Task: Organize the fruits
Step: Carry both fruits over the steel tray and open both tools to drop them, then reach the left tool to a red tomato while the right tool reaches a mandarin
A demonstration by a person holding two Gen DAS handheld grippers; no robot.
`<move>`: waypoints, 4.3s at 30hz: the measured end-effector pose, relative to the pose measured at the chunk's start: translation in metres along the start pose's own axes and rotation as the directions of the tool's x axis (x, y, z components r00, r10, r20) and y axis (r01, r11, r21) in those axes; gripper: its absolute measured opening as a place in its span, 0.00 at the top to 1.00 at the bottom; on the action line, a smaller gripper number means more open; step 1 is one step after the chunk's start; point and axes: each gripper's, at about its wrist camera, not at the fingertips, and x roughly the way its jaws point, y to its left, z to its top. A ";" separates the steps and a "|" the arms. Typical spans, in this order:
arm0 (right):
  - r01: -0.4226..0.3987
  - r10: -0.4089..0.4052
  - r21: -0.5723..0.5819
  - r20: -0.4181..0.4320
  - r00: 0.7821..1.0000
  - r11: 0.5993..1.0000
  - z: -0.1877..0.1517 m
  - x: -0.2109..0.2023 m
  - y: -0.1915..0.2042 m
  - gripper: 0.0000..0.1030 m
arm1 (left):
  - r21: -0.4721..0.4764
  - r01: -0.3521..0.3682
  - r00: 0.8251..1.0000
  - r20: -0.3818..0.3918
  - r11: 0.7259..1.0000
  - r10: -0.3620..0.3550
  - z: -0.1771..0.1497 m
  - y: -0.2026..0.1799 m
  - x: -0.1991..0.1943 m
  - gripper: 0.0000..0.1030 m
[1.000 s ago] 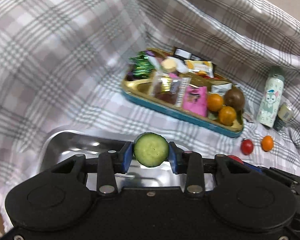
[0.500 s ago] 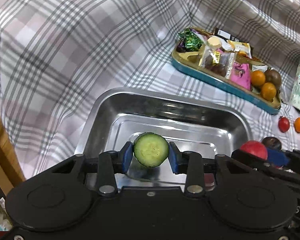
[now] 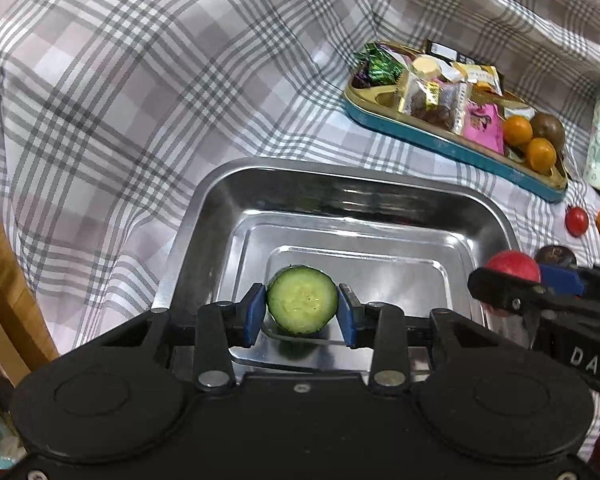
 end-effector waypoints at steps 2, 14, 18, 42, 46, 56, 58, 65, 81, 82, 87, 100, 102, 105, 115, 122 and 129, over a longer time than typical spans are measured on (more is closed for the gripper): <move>-0.004 0.004 0.002 -0.001 1.000 1.000 0.001 0.000 0.000 0.58 | 0.029 -0.012 1.000 0.015 0.999 0.011 -0.001 -0.004 -0.002 0.55; -0.015 0.015 0.002 0.024 1.000 1.000 0.001 -0.006 0.000 0.57 | 0.041 -0.033 0.999 0.032 0.999 0.032 -0.004 -0.009 -0.008 0.55; -0.008 0.008 0.005 0.029 1.000 1.000 0.000 -0.007 -0.001 0.57 | 0.028 -0.033 0.999 0.033 0.999 0.032 -0.004 -0.008 -0.010 0.55; 0.120 -0.130 0.158 0.054 0.990 0.980 0.012 -0.023 -0.048 0.57 | 0.103 0.065 0.994 0.082 0.993 -0.073 0.017 -0.061 -0.018 0.55; 0.193 -0.211 0.234 0.053 0.976 0.953 0.017 -0.032 -0.076 0.57 | 0.134 0.104 0.989 0.093 0.986 -0.117 0.023 -0.082 -0.019 0.55; 0.340 -0.373 0.430 -0.007 0.928 0.836 0.017 -0.060 -0.156 0.57 | 0.223 0.202 0.970 0.087 0.954 -0.226 0.027 -0.143 -0.018 0.55; 0.357 -0.390 0.459 -0.026 0.921 0.813 0.015 -0.064 -0.169 0.57 | 0.239 0.216 0.968 0.074 0.947 -0.240 0.027 -0.153 -0.015 0.55; 0.389 -0.422 0.530 -0.065 0.904 0.753 0.008 -0.076 -0.202 0.57 | 0.267 0.274 0.957 0.016 0.924 -0.289 0.031 -0.186 0.002 0.55; 0.423 -0.464 0.626 -0.108 0.879 0.655 0.001 -0.077 -0.242 0.57 | 0.285 0.347 0.936 -0.048 0.894 -0.348 0.060 -0.242 0.042 0.55; 0.423 -0.468 0.632 -0.107 0.877 0.649 0.002 -0.077 -0.243 0.57 | 0.284 0.349 0.935 -0.051 0.893 -0.350 0.060 -0.245 0.044 0.55; 0.406 -0.475 0.657 -0.082 0.876 0.635 0.003 -0.078 -0.249 0.57 | 0.288 0.363 0.931 -0.072 0.886 -0.358 0.058 -0.262 0.056 0.55; 0.358 -0.461 0.697 -0.044 0.886 0.622 0.004 -0.079 -0.268 0.57 | 0.329 0.321 0.946 -0.060 0.888 -0.320 0.055 -0.288 0.071 0.55; 0.355 -0.457 0.696 -0.043 0.889 0.625 0.004 -0.077 -0.267 0.57 | 0.334 0.314 0.948 -0.057 0.889 -0.313 0.055 -0.289 0.072 0.55; 0.354 -0.454 0.690 -0.041 0.890 0.631 0.006 -0.074 -0.266 0.57 | 0.346 0.317 0.946 -0.052 0.883 -0.320 0.053 -0.289 0.071 0.55; 0.327 -0.429 0.673 -0.015 0.903 0.664 0.010 -0.065 -0.263 0.57 | 0.339 0.345 0.935 -0.042 0.875 -0.352 0.045 -0.270 0.070 0.66; 0.318 -0.426 0.660 0.003 0.905 0.680 0.012 -0.058 -0.260 0.57 | 0.363 0.370 0.921 -0.020 0.855 -0.389 0.042 -0.254 0.057 0.80; 0.337 -0.455 0.627 0.031 0.890 0.702 0.013 -0.048 -0.251 0.57 | 0.367 0.401 0.904 -0.010 0.840 -0.428 0.040 -0.248 0.057 0.77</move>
